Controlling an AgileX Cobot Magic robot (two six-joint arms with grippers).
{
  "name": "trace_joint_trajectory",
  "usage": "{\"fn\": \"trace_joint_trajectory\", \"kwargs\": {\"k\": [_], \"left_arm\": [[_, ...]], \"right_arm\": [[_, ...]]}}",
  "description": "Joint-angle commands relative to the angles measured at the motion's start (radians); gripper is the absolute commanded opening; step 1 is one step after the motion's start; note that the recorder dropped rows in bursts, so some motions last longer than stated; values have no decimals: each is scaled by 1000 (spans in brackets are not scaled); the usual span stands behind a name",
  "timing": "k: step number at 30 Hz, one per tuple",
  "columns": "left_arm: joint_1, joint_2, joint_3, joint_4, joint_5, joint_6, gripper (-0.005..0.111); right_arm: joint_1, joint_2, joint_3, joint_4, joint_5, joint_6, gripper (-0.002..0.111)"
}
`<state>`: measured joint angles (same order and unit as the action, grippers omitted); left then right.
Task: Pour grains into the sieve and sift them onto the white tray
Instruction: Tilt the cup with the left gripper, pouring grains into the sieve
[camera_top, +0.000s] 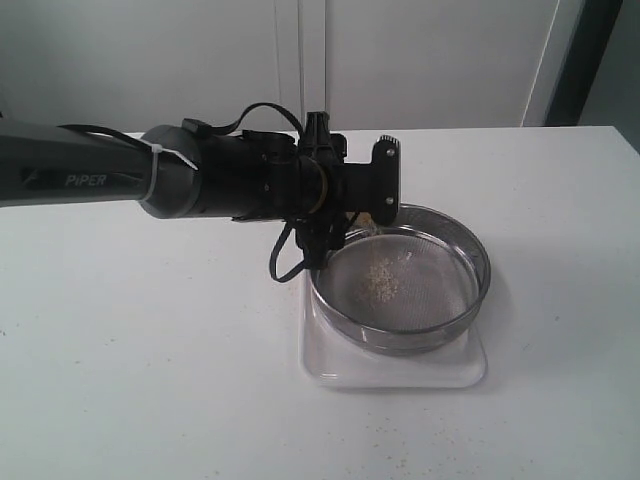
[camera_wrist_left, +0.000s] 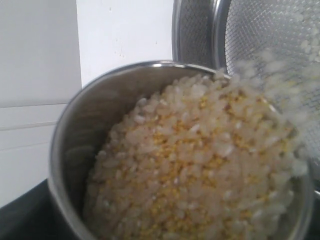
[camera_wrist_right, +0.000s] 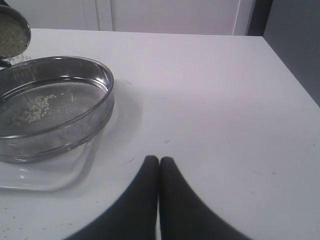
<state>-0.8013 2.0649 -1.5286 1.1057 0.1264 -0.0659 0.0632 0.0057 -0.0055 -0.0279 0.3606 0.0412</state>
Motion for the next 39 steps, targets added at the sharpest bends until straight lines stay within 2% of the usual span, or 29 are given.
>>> {"fn": "trace_joint_trajectory", "kwargs": {"k": [1,15,26,39], "left_arm": [[-3,-13,-9,27,2,-4,0],[-3,-13,-9,55,52,22,0],[-27,-13,-9,150,61,22,0],[-29,-13,-9,188,76,22,0]], "right_arm": [[-6,-6,6,-2,-11,-2,0],[-6,-6,6,-2,-11,-2,0],[-6,-6,6,-2,-11,-2,0],[-6,-6,6,-2,-11,-2,0]]}}
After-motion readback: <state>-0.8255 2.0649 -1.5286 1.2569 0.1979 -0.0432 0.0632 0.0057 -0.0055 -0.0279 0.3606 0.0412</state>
